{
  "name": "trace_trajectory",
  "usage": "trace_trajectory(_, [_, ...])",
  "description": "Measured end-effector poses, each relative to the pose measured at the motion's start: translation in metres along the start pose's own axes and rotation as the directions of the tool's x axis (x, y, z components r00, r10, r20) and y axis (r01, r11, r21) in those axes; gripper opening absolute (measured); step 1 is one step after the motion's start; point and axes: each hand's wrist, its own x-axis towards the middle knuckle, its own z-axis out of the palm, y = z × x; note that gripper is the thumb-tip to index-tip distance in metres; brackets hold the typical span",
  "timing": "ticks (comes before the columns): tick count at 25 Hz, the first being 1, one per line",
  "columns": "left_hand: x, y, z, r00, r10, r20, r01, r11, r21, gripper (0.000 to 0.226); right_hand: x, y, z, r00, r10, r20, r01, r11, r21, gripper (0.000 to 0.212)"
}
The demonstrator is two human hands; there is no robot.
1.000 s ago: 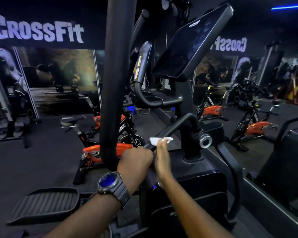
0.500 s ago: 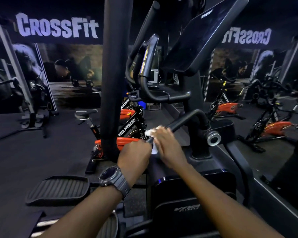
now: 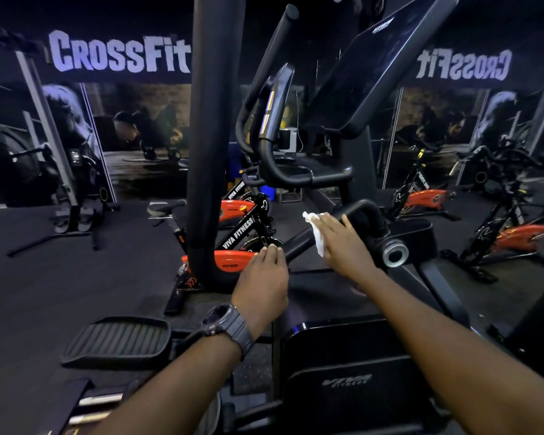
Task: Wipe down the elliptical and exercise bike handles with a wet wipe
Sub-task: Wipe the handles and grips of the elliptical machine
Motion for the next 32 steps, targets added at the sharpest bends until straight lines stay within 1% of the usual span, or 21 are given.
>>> trace_trajectory(1, [0.005, 0.006, 0.004, 1.0, -0.011, 0.011, 0.011, 1.0, -0.026, 0.067, -0.001, -0.004, 0.002, 0.999, 0.003, 0.037, -0.003, 1.0, 0.017, 0.061])
trace_trajectory(4, [0.017, 0.019, 0.007, 1.0, -0.026, -0.012, 0.025, 0.998, -0.051, 0.072, -0.013, -0.002, 0.014, 0.975, -0.182, 0.128, 0.175, 0.983, 0.063, 0.073])
trace_trajectory(6, [0.017, 0.025, 0.008, 0.999, -0.04, -0.01, 0.039, 0.998, -0.04, 0.08, 0.001, 0.04, -0.001, 0.992, -0.043, 0.122, 0.049, 0.998, -0.049, 0.09])
trace_trajectory(7, [0.017, 0.027, 0.01, 0.999, -0.041, -0.015, 0.041, 0.999, -0.032, 0.083, 0.006, 0.047, -0.007, 0.992, 0.053, 0.117, -0.039, 0.993, -0.113, 0.095])
trace_trajectory(8, [0.016, 0.027, 0.011, 0.999, -0.041, -0.026, 0.04, 0.999, -0.026, 0.084, 0.007, 0.046, -0.006, 0.993, 0.069, 0.091, -0.06, 0.993, -0.098, 0.092])
trace_trajectory(10, [0.016, 0.026, 0.012, 0.999, -0.035, -0.039, 0.033, 0.999, -0.027, 0.083, -0.007, 0.016, 0.012, 0.99, -0.099, 0.096, 0.093, 0.993, 0.073, 0.08])
trace_trajectory(11, [0.016, 0.025, 0.012, 0.999, -0.03, -0.045, 0.029, 0.999, -0.03, 0.083, -0.012, 0.013, 0.02, 0.976, -0.194, 0.095, 0.188, 0.98, 0.068, 0.078])
trace_trajectory(12, [0.017, 0.024, 0.012, 0.999, -0.023, -0.042, 0.022, 0.999, -0.026, 0.084, -0.01, 0.025, 0.021, 0.97, -0.203, 0.13, 0.201, 0.979, 0.031, 0.078])
trace_trajectory(15, [0.012, 0.025, 0.013, 1.0, -0.014, -0.011, 0.014, 1.0, -0.003, 0.087, 0.017, 0.086, 0.0, 0.986, 0.121, 0.117, -0.099, 0.979, -0.176, 0.094])
trace_trajectory(16, [0.011, 0.024, 0.013, 1.0, -0.009, -0.01, 0.009, 1.0, -0.003, 0.088, 0.017, 0.081, -0.002, 0.981, 0.163, 0.101, -0.145, 0.975, -0.169, 0.096])
trace_trajectory(17, [0.01, 0.023, 0.012, 1.0, -0.005, -0.005, 0.005, 1.0, -0.007, 0.088, 0.013, 0.062, 0.001, 0.988, 0.109, 0.111, -0.095, 0.988, -0.119, 0.093])
trace_trajectory(19, [0.009, 0.022, 0.012, 1.0, 0.005, -0.004, -0.005, 1.0, 0.0, 0.087, -0.013, 0.015, 0.02, 0.978, -0.178, 0.108, 0.177, 0.984, 0.017, 0.085])
trace_trajectory(20, [0.008, 0.02, 0.011, 1.0, 0.01, -0.006, -0.01, 1.0, 0.012, 0.088, -0.02, 0.013, 0.023, 0.961, -0.26, 0.097, 0.26, 0.966, 0.015, 0.083])
trace_trajectory(21, [0.006, 0.02, 0.01, 1.0, 0.01, 0.0, -0.01, 1.0, 0.021, 0.088, -0.019, 0.024, 0.016, 0.957, -0.261, 0.124, 0.261, 0.965, 0.009, 0.081])
trace_trajectory(22, [0.003, 0.02, 0.009, 1.0, 0.005, 0.016, -0.006, 0.999, 0.031, 0.089, -0.008, 0.049, 0.011, 0.986, -0.149, 0.071, 0.15, 0.989, -0.013, 0.082])
trace_trajectory(24, [-0.007, 0.02, 0.007, 0.999, -0.016, 0.035, 0.013, 0.998, 0.063, 0.089, 0.002, 0.053, 0.001, 0.992, 0.097, 0.075, -0.087, 0.988, -0.128, 0.092])
trace_trajectory(25, [-0.011, 0.018, 0.007, 0.999, -0.024, 0.046, 0.02, 0.997, 0.078, 0.089, -0.001, 0.036, 0.007, 0.997, 0.06, 0.044, -0.056, 0.995, -0.088, 0.088])
trace_trajectory(27, [-0.021, 0.013, 0.005, 0.997, -0.028, 0.068, 0.02, 0.994, 0.112, 0.086, -0.024, -0.021, 0.033, 0.975, -0.219, 0.026, 0.216, 0.973, 0.081, 0.077])
trace_trajectory(28, [-0.027, 0.01, 0.004, 0.997, -0.032, 0.071, 0.021, 0.988, 0.156, 0.085, -0.03, -0.031, 0.039, 0.951, -0.309, -0.014, 0.309, 0.949, 0.059, 0.078])
trace_trajectory(29, [-0.032, 0.007, 0.002, 0.996, -0.045, 0.075, 0.029, 0.98, 0.195, 0.087, -0.029, -0.026, 0.038, 0.951, -0.31, 0.009, 0.31, 0.95, 0.036, 0.082])
trace_trajectory(32, [-0.048, 0.004, -0.004, 0.991, -0.081, 0.11, 0.051, 0.967, 0.251, 0.091, -0.006, -0.005, 0.023, 0.995, 0.076, -0.066, -0.078, 0.997, -0.026, 0.089])
